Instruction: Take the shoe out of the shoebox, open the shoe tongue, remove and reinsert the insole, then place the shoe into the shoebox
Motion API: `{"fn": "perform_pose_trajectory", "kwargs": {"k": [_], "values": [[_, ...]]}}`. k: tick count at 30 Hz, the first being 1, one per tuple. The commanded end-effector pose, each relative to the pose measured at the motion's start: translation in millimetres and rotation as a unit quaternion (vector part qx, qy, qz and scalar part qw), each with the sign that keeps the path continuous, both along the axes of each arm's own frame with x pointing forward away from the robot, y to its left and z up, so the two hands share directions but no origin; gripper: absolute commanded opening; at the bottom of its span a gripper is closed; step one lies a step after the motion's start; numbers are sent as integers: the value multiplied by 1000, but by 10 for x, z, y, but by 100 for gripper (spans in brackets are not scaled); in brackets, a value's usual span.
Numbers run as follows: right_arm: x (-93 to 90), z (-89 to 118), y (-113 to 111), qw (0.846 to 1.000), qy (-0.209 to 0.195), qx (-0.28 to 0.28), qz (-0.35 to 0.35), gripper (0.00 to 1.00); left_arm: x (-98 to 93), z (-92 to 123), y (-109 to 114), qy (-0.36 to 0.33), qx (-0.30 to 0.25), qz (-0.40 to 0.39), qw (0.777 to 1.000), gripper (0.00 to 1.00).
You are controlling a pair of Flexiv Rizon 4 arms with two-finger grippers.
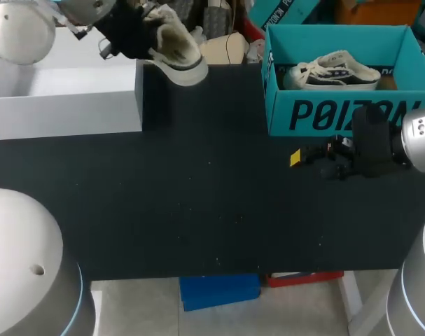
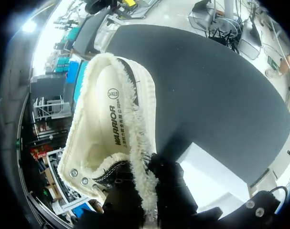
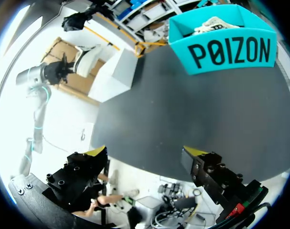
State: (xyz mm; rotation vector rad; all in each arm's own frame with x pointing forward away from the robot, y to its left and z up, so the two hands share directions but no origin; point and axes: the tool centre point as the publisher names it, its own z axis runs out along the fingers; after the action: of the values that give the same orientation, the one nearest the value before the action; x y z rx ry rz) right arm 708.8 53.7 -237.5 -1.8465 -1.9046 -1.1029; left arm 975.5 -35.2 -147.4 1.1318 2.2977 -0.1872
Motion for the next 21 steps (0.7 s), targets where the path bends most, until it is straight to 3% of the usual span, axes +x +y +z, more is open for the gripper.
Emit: {"fn": "perform_pose_trajectory", "kwargs": {"k": [1, 10, 16, 21], "values": [[-1, 1, 5, 1000, 0, -1, -1, 100, -289, 383, 815, -11, -37, 126, 991, 0], [-1, 1, 5, 1000, 0, -1, -1, 100, -174, 276, 1696, -5, -47, 217, 975, 0], [-1, 1, 5, 1000, 0, -1, -1, 100, -50, 110, 2051, 11, -35, 249, 968, 0], [-1, 1, 5, 1000, 0, -1, -1, 100, 127, -74, 2196, 26, -20, 262, 965, 0]]}}
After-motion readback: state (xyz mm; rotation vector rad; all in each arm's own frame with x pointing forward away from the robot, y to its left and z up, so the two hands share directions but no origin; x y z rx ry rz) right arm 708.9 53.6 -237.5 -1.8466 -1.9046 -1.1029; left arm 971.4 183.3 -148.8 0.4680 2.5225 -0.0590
